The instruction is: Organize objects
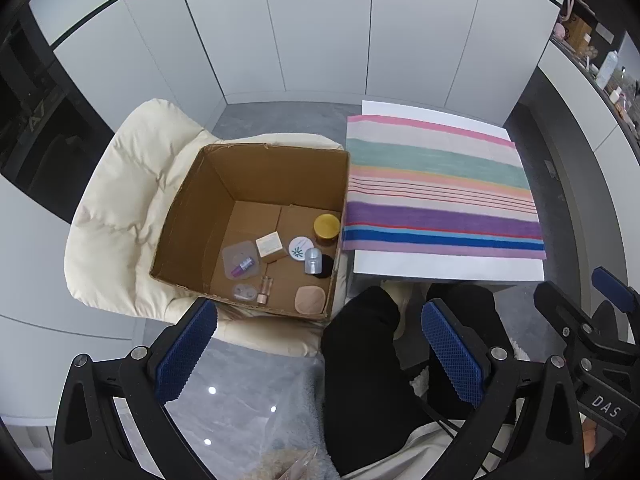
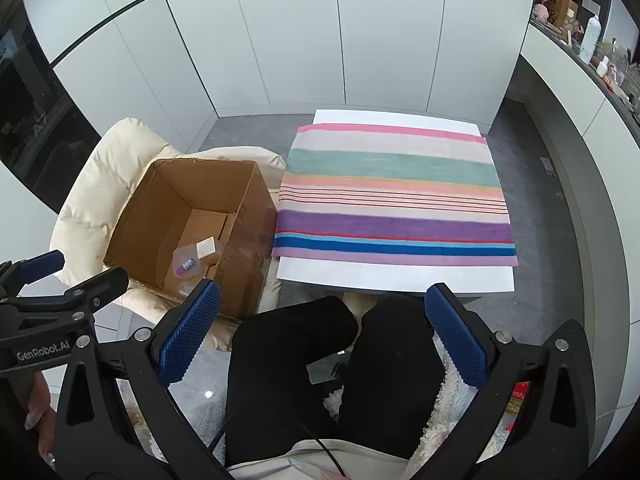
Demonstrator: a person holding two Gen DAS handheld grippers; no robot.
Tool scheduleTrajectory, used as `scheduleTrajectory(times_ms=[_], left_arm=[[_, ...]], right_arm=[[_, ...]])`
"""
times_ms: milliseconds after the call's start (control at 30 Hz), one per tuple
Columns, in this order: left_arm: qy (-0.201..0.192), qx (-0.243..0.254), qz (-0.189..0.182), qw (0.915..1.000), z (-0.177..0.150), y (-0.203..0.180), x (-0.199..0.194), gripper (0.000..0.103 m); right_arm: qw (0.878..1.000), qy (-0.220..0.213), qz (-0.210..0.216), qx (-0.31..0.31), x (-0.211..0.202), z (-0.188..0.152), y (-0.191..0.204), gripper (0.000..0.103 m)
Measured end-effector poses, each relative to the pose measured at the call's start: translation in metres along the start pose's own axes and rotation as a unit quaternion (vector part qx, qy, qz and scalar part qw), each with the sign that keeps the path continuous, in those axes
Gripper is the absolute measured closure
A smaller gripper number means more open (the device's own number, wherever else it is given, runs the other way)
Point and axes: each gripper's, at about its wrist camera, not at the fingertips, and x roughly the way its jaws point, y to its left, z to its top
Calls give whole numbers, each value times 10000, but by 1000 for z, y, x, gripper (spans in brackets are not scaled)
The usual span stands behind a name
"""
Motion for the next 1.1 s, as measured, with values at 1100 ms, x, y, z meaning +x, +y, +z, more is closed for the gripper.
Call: scheduleTrajectory(times_ms=[1100], left_arm=[[35, 56, -6, 10000, -5, -6, -2, 0]], right_arm=[[10000, -20, -32, -24, 0, -7, -2, 0]])
